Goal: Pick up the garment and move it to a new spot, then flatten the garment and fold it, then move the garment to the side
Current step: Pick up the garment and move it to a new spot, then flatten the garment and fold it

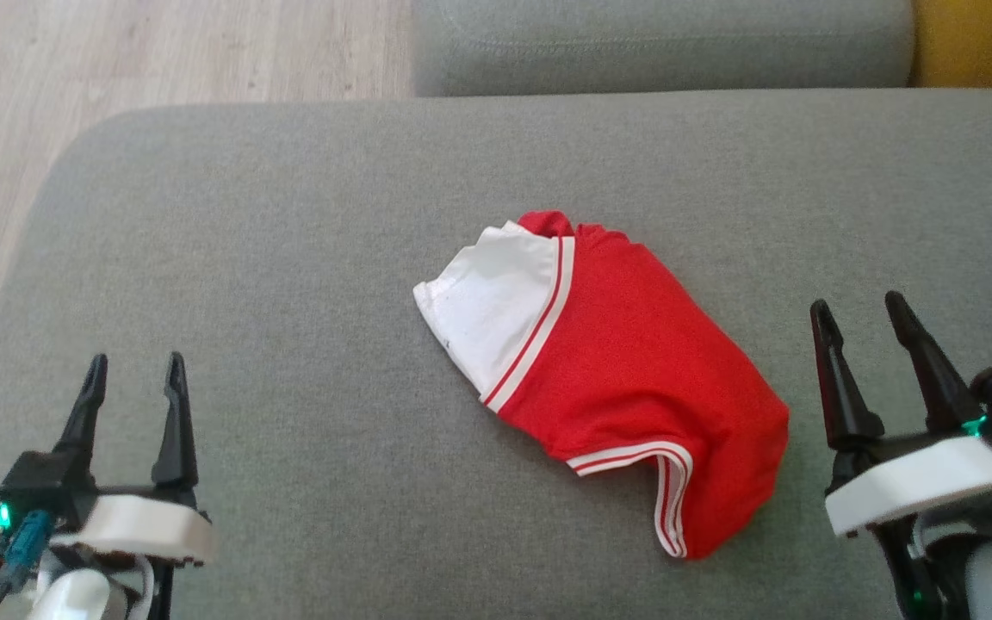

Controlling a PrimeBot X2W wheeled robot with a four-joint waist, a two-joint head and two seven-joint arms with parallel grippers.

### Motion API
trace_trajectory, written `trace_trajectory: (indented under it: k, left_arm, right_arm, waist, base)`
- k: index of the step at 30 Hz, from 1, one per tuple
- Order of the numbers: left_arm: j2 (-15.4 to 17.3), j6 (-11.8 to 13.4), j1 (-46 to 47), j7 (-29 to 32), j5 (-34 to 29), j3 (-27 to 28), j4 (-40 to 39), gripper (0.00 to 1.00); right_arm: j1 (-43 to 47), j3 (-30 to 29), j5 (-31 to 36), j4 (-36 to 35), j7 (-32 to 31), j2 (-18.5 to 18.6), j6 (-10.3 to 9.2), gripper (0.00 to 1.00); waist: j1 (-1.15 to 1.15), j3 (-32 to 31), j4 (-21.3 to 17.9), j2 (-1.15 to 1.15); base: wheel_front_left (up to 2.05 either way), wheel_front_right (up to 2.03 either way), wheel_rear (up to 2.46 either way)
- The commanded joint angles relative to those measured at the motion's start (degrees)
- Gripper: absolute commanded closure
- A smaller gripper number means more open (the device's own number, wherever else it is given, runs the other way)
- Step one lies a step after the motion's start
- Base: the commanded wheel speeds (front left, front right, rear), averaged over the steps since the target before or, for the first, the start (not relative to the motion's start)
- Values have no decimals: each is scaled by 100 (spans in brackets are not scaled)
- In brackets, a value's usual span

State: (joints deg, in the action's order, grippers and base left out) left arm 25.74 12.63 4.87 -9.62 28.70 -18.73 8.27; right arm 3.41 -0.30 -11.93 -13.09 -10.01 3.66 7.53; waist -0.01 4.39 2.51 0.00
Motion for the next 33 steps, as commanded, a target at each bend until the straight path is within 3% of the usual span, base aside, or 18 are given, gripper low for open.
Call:
trace_trajectory:
  k: [1,11,29,33]
  left_arm:
    - [236,52,148,33,-20,221,-247,0]
    - [303,162,-261,306,-18,65,-552,0]
    - [316,228,-127,361,-34,1,-510,0]
    - [316,219,-17,348,-45,-9,-528,0]
  right_arm:
    - [-70,102,36,-221,-24,17,-4,0]
    - [297,-24,89,-261,-134,-64,-4,0]
    - [254,-24,62,-273,-186,-78,-4,0]
    - [130,257,49,-164,-407,-49,-4,0]
  waist:
    - [1,-92,-40,0]
    - [1,-332,-131,0]
    - [1,-208,-127,0]
    - [1,-76,-80,0]
  base:
    - [0,0,0]
    - [0,0,0]
    - [0,0,0]
    - [0,0,0]
